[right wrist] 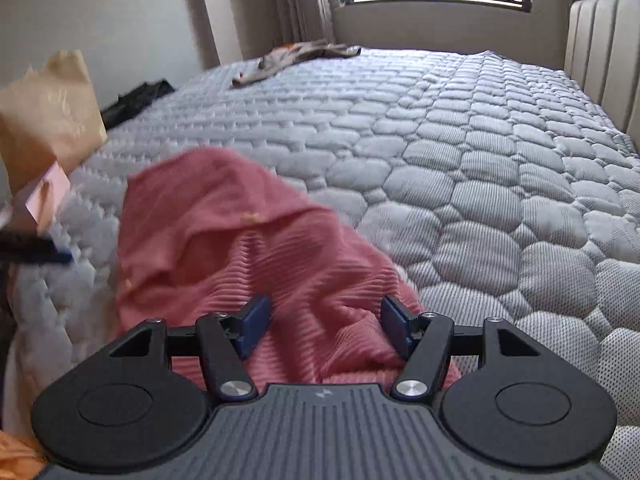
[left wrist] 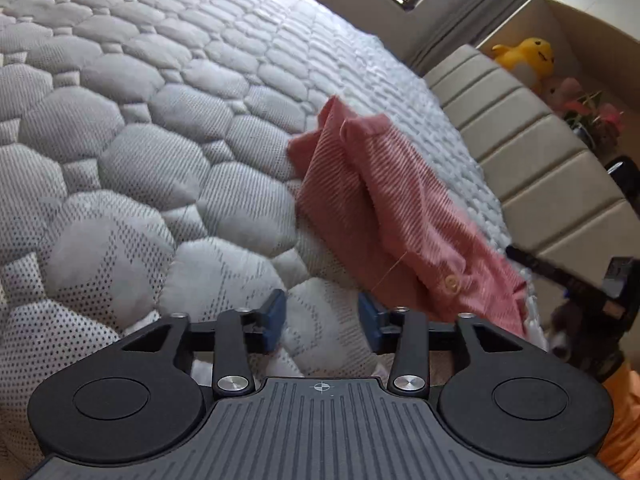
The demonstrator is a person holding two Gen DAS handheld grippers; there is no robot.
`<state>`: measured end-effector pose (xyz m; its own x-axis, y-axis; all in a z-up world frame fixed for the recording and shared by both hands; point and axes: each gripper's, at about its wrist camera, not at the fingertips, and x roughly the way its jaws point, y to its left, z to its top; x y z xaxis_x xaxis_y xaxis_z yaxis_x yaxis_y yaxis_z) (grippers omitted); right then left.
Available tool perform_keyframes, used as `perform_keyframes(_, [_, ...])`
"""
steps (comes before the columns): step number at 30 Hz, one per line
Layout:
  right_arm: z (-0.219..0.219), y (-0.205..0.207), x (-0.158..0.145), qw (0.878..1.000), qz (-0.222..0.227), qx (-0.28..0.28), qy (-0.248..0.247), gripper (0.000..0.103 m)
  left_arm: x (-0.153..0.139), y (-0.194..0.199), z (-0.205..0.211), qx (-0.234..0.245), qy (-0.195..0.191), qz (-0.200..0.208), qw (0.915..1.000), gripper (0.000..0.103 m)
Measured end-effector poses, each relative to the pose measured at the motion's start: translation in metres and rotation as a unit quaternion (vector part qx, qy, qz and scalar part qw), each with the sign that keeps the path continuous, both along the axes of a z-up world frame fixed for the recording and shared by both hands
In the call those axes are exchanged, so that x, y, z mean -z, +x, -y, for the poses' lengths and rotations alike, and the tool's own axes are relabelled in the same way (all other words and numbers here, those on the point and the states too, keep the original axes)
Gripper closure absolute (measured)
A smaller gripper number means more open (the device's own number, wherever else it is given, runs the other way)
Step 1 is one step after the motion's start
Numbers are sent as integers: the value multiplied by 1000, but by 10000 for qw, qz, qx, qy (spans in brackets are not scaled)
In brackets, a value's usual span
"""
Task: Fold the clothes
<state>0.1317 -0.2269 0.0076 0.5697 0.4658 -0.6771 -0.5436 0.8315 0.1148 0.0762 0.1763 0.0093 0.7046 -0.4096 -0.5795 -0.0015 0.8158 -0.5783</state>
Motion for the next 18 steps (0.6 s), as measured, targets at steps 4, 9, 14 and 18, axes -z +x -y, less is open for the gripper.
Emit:
perform_keyframes(4, [0, -4, -10, 9999, 68, -74, -70, 40, -32, 28, 11, 122, 76, 721, 9973, 9])
perform_keyframes(9, [3, -1, -45, 9990, 404, -162, 79, 40, -34, 98, 18, 176, 9, 894, 9958, 7])
perform_keyframes(14, [1, 26, -73, 9975, 648, 3, 276, 40, -13, 132, 28, 40, 246, 664, 9975, 21])
perform_keyframes(18, [-8, 48, -85, 9967, 716, 35, 376, 40, -13, 114, 29, 61, 430, 850, 9954, 89])
